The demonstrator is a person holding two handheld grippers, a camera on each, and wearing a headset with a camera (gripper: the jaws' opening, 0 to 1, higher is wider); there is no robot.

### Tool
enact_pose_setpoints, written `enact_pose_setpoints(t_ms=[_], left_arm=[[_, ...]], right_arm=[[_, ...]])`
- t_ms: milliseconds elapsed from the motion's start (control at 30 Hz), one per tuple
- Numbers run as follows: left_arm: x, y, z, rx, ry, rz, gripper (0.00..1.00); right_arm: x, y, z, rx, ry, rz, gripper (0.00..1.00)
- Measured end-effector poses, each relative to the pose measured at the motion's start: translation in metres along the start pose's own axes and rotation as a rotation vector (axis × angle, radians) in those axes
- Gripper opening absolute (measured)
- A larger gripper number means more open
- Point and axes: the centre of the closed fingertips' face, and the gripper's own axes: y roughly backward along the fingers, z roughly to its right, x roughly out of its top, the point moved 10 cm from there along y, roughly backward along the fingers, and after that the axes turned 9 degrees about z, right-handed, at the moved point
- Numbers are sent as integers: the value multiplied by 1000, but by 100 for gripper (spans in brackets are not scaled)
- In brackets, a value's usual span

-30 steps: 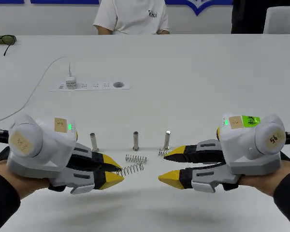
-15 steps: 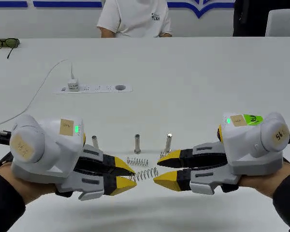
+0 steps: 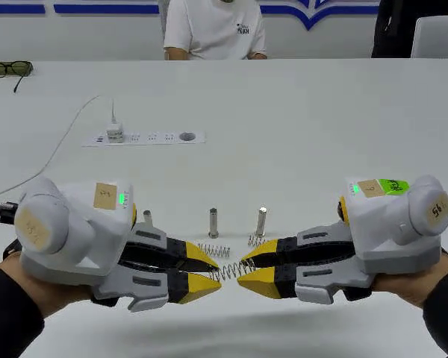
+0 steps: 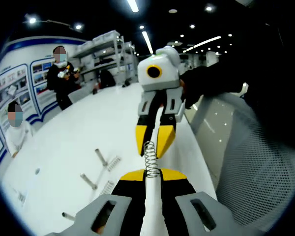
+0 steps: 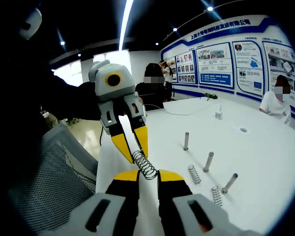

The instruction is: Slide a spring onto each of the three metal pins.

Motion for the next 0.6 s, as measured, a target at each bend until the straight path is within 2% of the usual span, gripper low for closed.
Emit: enact_pose_setpoints(t_ms=[267,600], left_arm=[[-5,-1,1,1,10,-11,9],[-7,1,1,21,18,-6,9]], right_arm=[[10,-3,-4,15,5,18,14],[23,-10,-7,32,34,9,13]])
